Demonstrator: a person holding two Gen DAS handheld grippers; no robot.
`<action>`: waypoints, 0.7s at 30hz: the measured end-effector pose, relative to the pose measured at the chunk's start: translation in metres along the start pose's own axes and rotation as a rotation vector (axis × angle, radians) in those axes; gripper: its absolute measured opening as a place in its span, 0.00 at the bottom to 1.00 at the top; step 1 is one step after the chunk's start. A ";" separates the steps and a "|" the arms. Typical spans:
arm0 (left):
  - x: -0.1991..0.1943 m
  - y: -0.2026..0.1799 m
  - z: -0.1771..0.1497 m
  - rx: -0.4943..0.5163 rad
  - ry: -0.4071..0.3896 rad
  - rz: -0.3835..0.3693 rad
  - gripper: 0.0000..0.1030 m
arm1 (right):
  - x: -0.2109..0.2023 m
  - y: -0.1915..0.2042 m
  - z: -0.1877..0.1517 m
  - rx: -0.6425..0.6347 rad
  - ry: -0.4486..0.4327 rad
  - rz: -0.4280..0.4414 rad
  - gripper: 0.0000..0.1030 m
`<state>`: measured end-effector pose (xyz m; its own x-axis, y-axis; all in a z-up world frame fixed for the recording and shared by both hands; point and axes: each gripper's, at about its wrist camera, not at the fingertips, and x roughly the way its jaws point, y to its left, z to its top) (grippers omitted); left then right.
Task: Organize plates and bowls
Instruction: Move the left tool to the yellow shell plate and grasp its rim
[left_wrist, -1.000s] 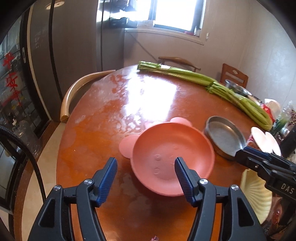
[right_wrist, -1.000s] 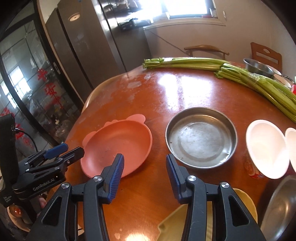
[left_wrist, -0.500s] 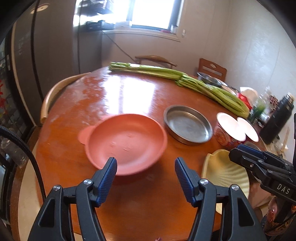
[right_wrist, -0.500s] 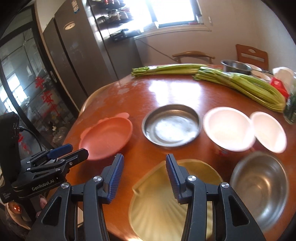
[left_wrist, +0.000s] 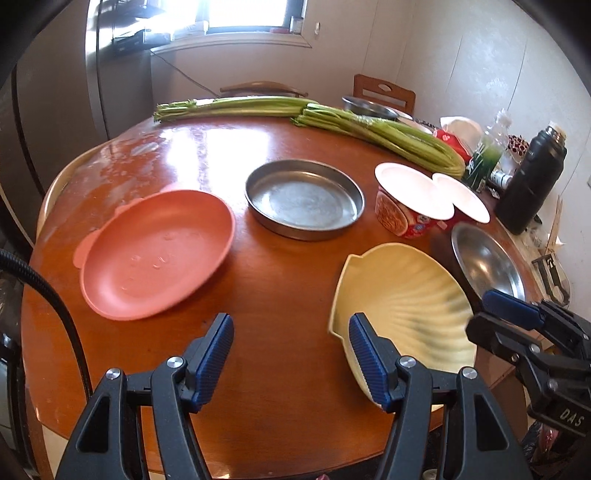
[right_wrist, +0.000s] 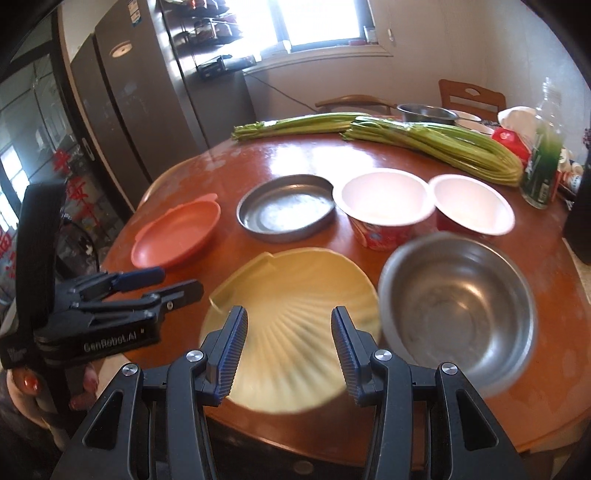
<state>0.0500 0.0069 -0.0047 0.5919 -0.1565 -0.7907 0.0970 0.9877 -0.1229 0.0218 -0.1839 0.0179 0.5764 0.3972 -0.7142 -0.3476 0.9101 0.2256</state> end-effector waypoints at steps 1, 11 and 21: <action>0.002 -0.002 0.000 0.005 0.005 -0.003 0.63 | -0.001 -0.002 -0.003 0.003 0.003 -0.003 0.47; 0.016 -0.017 -0.006 0.033 0.050 -0.027 0.63 | 0.001 -0.023 -0.027 0.060 0.061 -0.032 0.47; 0.032 -0.023 -0.002 0.028 0.063 -0.014 0.63 | 0.024 -0.021 -0.025 0.054 0.096 -0.002 0.47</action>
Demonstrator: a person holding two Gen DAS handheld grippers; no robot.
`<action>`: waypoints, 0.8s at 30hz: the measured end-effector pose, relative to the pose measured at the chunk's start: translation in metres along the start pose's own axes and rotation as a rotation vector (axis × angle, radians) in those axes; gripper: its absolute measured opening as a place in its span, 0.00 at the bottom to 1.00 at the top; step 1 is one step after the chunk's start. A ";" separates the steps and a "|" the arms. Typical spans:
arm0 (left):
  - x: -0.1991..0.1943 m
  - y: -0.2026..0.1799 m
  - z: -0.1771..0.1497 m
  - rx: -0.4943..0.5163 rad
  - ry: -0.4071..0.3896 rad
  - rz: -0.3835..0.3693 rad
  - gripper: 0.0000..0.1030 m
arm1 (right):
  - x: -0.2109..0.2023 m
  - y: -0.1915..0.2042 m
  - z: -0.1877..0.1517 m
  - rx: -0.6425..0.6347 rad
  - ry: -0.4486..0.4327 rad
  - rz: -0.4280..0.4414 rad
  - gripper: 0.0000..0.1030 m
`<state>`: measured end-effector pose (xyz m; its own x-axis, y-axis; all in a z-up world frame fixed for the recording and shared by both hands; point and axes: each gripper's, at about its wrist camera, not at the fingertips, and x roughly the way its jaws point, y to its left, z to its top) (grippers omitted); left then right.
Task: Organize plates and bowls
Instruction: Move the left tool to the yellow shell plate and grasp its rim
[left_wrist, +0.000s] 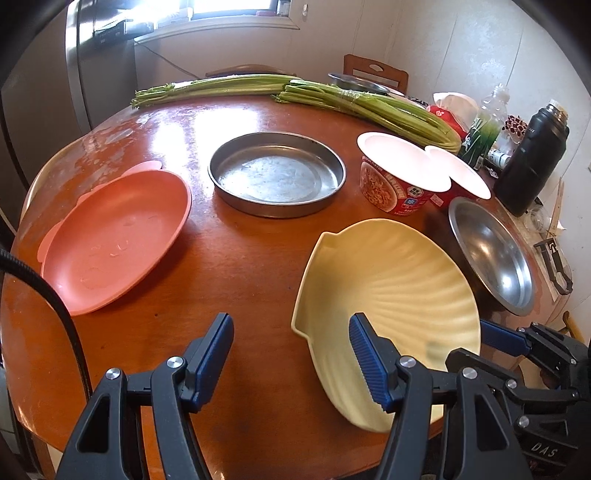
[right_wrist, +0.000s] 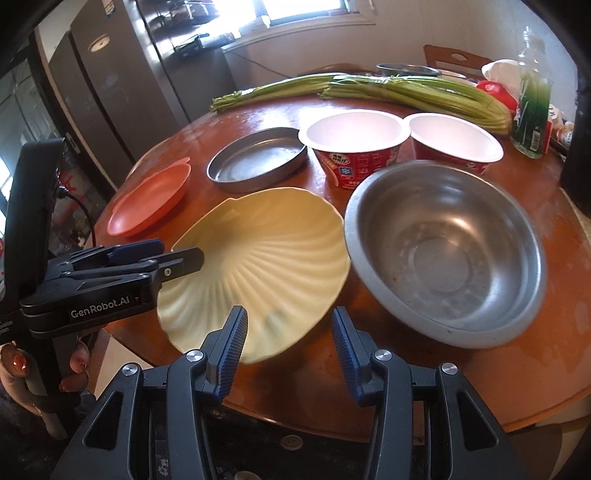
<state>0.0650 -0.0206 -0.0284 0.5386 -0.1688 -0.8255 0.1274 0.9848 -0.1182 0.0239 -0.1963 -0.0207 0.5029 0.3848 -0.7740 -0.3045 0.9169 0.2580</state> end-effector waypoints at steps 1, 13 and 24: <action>0.001 -0.001 0.001 0.002 -0.001 -0.002 0.63 | 0.001 0.000 0.001 -0.006 -0.005 0.000 0.47; 0.016 -0.015 0.005 0.052 -0.006 -0.059 0.53 | 0.013 0.006 0.005 -0.054 0.000 -0.026 0.47; 0.011 -0.009 0.003 0.043 -0.016 -0.057 0.52 | 0.013 0.017 0.011 -0.080 -0.006 -0.033 0.48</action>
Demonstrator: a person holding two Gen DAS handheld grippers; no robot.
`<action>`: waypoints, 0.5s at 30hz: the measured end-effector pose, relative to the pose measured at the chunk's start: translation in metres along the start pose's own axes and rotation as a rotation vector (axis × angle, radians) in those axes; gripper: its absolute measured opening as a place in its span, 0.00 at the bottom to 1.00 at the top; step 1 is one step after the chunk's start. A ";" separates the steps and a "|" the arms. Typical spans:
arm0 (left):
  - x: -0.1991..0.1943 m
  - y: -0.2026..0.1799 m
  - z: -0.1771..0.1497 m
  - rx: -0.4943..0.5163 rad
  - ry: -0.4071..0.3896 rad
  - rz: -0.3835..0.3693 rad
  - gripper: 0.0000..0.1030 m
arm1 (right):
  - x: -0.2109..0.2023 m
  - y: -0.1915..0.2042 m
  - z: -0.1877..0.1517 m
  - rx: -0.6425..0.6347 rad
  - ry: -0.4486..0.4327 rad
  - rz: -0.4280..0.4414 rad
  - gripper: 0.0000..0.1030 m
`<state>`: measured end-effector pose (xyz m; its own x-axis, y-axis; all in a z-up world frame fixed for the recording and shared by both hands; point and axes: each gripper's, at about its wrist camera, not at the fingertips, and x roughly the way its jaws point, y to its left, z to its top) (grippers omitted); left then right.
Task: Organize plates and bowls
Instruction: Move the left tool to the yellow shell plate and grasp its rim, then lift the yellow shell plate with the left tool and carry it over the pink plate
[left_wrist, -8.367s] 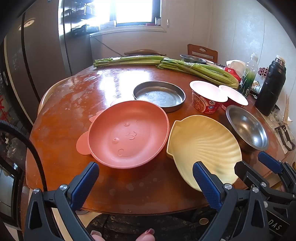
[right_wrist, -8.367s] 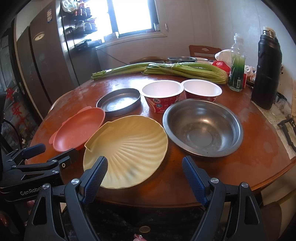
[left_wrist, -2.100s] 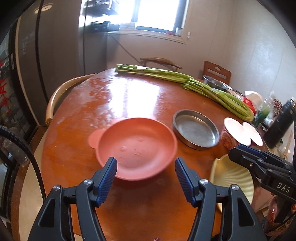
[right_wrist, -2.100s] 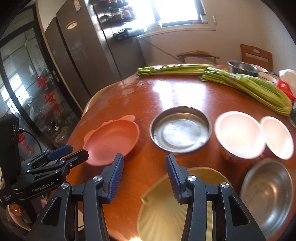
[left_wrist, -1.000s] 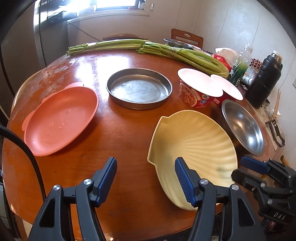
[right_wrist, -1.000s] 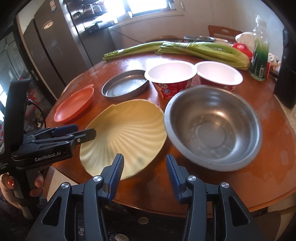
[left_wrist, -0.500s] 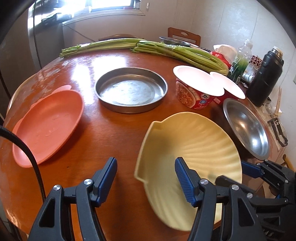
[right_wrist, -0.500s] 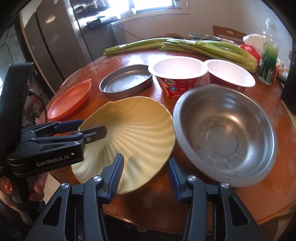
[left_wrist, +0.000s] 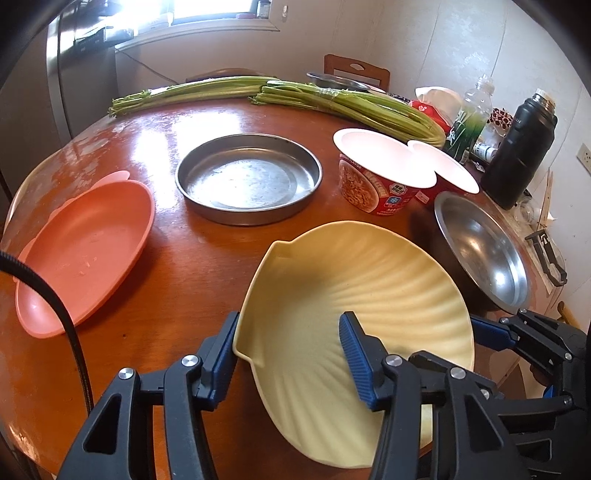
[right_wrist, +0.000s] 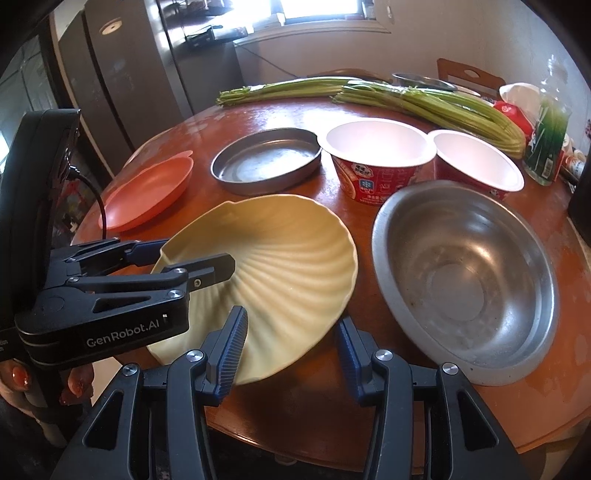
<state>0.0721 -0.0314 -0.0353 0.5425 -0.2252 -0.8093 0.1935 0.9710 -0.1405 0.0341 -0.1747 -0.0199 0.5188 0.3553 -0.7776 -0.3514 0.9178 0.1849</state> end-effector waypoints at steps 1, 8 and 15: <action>-0.002 0.001 0.000 -0.004 -0.003 0.000 0.52 | -0.001 0.002 0.001 -0.003 -0.005 0.005 0.48; -0.022 0.018 0.002 -0.029 -0.051 0.026 0.52 | -0.005 0.022 0.015 -0.044 -0.039 0.027 0.48; -0.048 0.046 0.006 -0.070 -0.111 0.078 0.52 | -0.005 0.052 0.037 -0.113 -0.081 0.062 0.49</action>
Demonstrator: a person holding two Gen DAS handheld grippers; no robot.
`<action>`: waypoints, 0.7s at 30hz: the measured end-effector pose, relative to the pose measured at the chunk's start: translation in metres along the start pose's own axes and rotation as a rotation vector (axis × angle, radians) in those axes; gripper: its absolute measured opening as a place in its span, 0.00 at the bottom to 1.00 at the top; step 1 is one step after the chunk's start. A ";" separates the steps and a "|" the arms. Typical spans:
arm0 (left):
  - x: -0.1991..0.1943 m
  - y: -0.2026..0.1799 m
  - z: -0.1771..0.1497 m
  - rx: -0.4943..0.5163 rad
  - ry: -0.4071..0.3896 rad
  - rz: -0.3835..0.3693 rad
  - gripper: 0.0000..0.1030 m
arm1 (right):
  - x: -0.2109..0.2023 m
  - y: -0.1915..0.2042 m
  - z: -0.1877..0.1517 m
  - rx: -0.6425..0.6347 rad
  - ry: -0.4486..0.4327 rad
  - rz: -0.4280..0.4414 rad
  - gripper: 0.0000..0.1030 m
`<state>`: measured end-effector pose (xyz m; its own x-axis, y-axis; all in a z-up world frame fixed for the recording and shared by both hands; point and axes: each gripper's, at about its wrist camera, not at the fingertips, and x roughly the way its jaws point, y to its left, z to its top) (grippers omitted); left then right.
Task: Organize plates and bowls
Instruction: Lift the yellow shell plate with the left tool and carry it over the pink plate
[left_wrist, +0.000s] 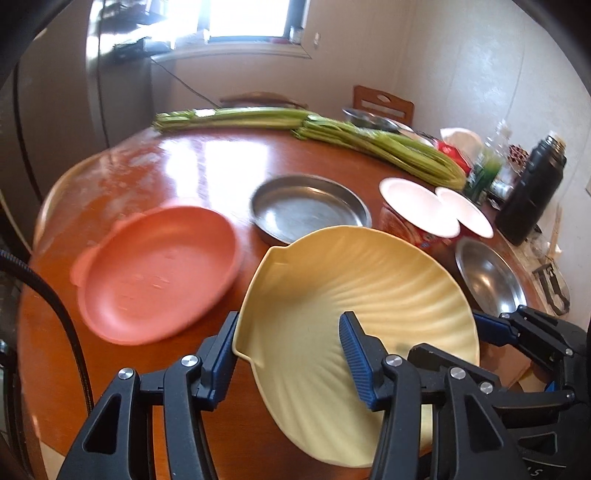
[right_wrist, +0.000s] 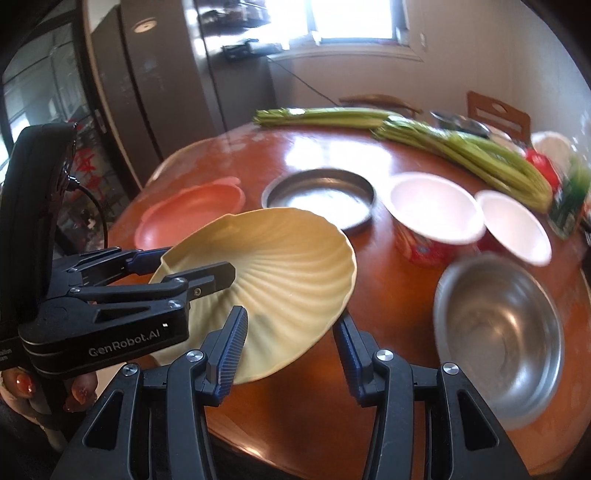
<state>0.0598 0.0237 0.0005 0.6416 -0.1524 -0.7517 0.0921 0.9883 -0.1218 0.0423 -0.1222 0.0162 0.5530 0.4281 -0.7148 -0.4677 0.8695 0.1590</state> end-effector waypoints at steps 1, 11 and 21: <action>-0.003 0.006 0.002 -0.009 -0.005 0.014 0.52 | 0.002 0.006 0.005 -0.012 -0.007 0.008 0.49; -0.024 0.062 0.016 -0.063 -0.056 0.089 0.52 | 0.030 0.045 0.046 -0.053 -0.019 0.100 0.49; -0.018 0.109 0.035 -0.083 -0.073 0.135 0.52 | 0.069 0.075 0.080 -0.082 -0.010 0.115 0.49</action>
<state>0.0846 0.1340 0.0234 0.6981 -0.0143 -0.7159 -0.0600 0.9951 -0.0785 0.1005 -0.0081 0.0327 0.4992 0.5266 -0.6881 -0.5826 0.7918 0.1833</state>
